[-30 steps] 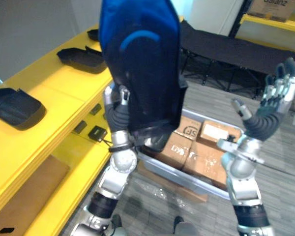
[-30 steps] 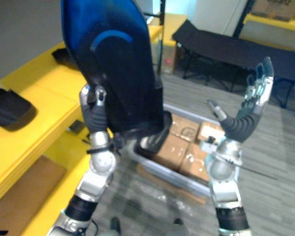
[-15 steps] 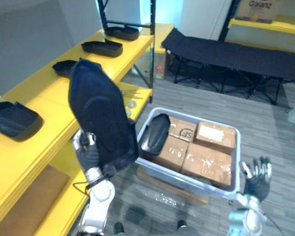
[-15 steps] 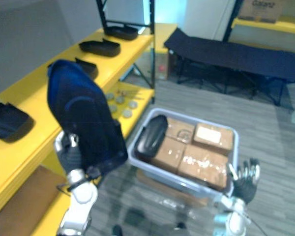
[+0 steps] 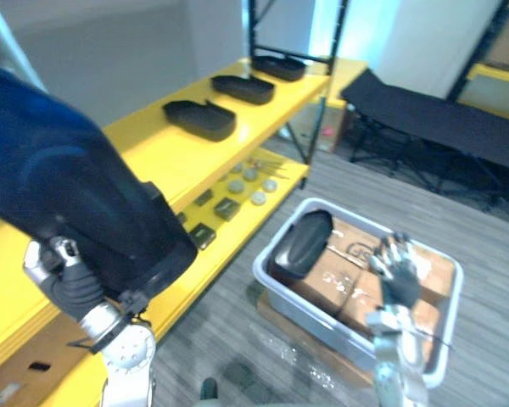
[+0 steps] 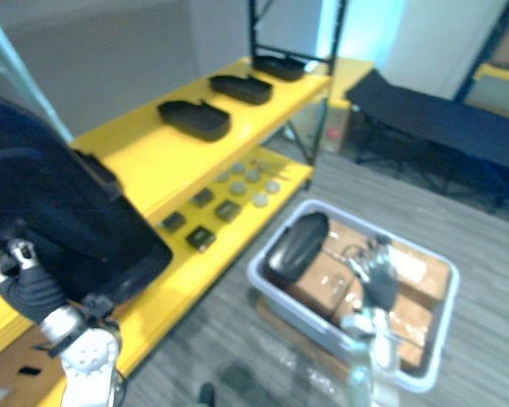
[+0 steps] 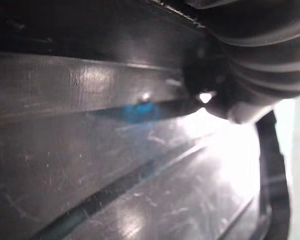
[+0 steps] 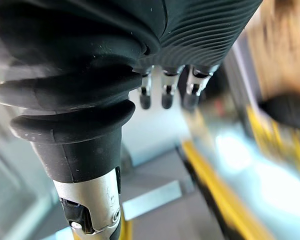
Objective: Walk over and take plastic housings, then place them on the shelf
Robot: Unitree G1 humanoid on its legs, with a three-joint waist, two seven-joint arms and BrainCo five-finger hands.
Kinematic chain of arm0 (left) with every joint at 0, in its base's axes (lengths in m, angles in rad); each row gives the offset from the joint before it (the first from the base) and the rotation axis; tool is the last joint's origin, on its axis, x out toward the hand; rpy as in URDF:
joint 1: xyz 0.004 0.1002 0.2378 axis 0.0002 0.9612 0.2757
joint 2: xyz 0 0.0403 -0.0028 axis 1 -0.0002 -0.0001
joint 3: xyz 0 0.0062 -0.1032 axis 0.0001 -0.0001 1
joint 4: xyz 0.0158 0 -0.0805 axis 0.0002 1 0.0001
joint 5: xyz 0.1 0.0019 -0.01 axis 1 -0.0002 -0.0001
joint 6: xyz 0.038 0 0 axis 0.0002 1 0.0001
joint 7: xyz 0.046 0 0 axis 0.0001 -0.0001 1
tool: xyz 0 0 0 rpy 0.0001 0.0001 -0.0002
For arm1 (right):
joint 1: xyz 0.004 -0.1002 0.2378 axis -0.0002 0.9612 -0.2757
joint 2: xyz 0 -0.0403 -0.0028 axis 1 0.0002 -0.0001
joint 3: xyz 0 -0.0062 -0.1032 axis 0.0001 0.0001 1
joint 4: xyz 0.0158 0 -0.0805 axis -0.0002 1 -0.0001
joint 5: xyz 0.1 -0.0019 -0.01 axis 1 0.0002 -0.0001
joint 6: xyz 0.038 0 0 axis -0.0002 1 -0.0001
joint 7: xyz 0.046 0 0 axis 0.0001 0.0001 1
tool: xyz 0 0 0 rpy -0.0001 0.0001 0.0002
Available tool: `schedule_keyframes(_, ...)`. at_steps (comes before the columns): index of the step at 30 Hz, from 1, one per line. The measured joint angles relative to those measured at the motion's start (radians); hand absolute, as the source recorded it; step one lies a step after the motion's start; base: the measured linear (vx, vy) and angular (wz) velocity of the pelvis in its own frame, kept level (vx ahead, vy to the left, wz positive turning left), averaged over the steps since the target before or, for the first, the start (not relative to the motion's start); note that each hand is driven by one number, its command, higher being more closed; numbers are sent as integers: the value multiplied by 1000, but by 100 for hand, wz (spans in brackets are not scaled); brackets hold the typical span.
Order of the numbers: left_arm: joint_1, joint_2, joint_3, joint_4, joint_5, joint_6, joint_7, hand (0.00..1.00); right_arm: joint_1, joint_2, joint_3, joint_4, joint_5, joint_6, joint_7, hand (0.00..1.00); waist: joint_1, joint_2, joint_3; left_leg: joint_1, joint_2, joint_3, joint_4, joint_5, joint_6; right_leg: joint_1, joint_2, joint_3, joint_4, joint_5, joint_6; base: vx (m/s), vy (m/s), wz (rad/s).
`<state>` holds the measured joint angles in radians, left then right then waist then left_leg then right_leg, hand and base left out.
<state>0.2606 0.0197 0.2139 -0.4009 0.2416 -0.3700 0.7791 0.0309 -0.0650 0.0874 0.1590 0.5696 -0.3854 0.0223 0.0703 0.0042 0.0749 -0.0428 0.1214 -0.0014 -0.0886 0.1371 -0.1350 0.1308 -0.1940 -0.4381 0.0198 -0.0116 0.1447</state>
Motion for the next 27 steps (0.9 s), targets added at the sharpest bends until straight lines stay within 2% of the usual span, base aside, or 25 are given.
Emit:
schedule_keyframes(1,23,-5,26,-19,-2,5,-5,100,-26,5,67,14,-5,6,7,0,21,-3,-5,-8,-8,-29,0,3,1,14,-3,-30,0,-7,5,-12,-29,54)
schedule_keyframes(3,49,-26,59,-41,-6,6,-16,100,-47,7,126,18,-33,13,22,0,43,-8,-11,-23,-17,-66,0,10,1,26,-3,-62,1,-16,0,1,-30,57)
schedule_keyframes(8,100,-38,118,-45,-27,5,-21,100,-83,5,173,19,-95,22,18,0,87,-22,-14,-28,-27,-104,0,14,3,45,-6,-105,8,-30,1,-5,-18,28)
schedule_keyframes(14,135,-38,183,-45,-49,8,-39,100,-128,-28,182,17,-114,90,22,0,95,-40,-17,-33,-9,-105,5,15,7,41,9,-110,26,-49,-1,-3,-24,3)
schedule_keyframes(16,128,-37,182,-45,-57,7,-49,100,-112,-42,170,-3,-115,117,23,0,85,-47,-16,-61,-7,-59,1,14,59,54,9,-162,23,-55,1,-19,-43,75)
schedule_keyframes(17,102,-37,176,-44,-81,6,-78,100,-85,-56,141,-41,-121,130,19,0,67,-61,-12,-78,3,35,6,13,104,72,6,-233,20,-48,10,-2,-14,127)
schedule_keyframes(18,87,-39,174,-42,-94,1,-94,100,-72,-65,125,-58,-133,131,18,0,64,-66,-4,-85,10,81,7,20,114,83,3,-263,23,-47,13,11,20,157)
schedule_keyframes(19,76,-39,171,-41,-129,-2,-121,100,-52,-82,102,-77,-147,132,17,0,64,-59,5,-94,18,140,7,50,123,100,-1,-303,27,-47,14,14,64,105)
schedule_keyframes(20,77,-41,169,-41,-151,-5,-128,100,-47,-102,90,-80,-156,132,17,0,70,-46,13,-95,19,148,7,90,100,109,-4,-304,35,-56,20,24,120,91)
schedule_keyframes(21,76,-42,169,-41,-162,-6,-127,100,-45,-105,76,-79,-174,132,16,0,82,-54,22,-95,-7,142,7,92,77,116,-30,-304,47,-73,37,28,127,45)
schedule_keyframes(25,66,-49,161,-41,-164,-12,-143,100,-50,-88,70,-97,-183,128,22,0,79,-55,45,-80,-38,143,6,86,85,122,-66,-295,78,-96,21,-6,75,11)
schedule_keyframes(27,44,-41,141,-41,-156,-38,-199,100,-38,-81,47,-122,-193,117,24,0,61,-52,58,-78,-45,128,6,86,86,112,-65,-244,110,-144,4,-78,25,17)
